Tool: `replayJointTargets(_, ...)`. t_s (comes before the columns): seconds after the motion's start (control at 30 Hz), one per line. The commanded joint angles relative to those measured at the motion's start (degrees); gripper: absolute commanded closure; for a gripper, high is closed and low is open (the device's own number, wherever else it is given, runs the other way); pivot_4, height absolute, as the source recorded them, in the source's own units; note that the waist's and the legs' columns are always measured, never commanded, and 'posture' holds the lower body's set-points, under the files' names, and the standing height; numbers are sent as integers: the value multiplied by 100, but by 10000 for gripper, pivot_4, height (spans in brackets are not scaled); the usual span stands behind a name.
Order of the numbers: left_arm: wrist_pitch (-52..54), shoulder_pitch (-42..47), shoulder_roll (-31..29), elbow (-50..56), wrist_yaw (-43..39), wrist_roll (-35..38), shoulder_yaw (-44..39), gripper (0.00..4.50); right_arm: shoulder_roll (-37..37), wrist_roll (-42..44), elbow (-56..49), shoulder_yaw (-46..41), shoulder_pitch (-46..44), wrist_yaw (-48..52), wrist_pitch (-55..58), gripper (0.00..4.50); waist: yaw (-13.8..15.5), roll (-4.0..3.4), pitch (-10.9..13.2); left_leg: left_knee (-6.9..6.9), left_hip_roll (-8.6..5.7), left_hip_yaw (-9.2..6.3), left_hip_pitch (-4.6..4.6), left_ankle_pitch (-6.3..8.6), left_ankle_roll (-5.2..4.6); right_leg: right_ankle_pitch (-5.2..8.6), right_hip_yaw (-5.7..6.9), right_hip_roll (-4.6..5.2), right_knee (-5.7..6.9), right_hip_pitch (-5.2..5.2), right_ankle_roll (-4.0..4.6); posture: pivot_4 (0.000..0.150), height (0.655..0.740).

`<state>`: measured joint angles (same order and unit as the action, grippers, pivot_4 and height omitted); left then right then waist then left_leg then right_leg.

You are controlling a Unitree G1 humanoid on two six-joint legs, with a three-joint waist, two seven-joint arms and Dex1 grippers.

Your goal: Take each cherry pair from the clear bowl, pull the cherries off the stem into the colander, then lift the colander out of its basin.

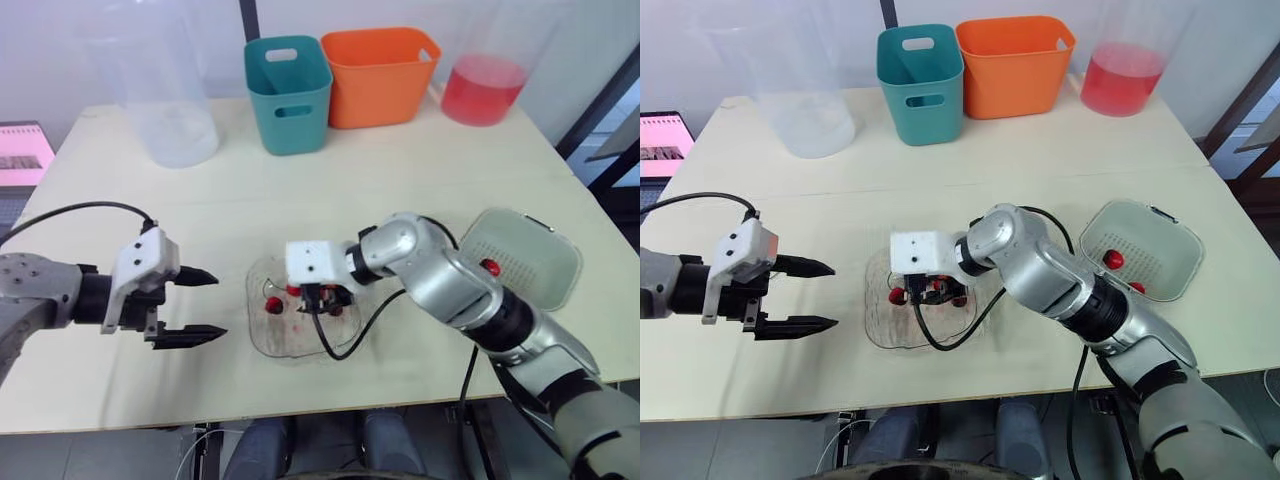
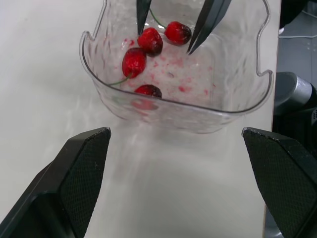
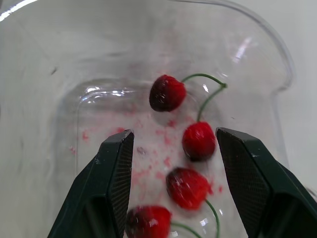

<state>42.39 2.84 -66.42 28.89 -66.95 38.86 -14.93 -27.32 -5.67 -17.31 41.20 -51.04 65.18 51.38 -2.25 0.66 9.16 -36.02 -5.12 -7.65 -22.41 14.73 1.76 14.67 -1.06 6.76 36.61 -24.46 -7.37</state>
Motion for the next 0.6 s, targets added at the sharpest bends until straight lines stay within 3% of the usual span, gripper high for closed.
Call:
replayJointTargets(0.03, -13, 19, -30, 124, 52, 24, -185, 0, 120, -253, 327, 195, -228, -224, -334, 16976, 1, 0, 0, 0, -1, 0, 0, -1, 1, 0, 0, 1, 0, 0, 0, 1500, 7400)
replayJointTargets(0.53, 12, 9, 75, 290, 269, 138, -147, 0, 475, -631, 1174, 565, -326, -316, -770, 16976, -16, 0, 0, 2, -1, 0, 0, -3, 7, 0, -1, -1, 0, -2, 0, 1500, 7400)
replayJointTargets(0.6, 4, 21, 83, 287, 275, 142, -136, 0, 492, -665, 1206, 578, -323, -306, -814, 22332, -21, 0, 0, 2, -1, 0, 0, -3, 7, 0, -1, -1, 1, -2, 0, 1500, 7400)
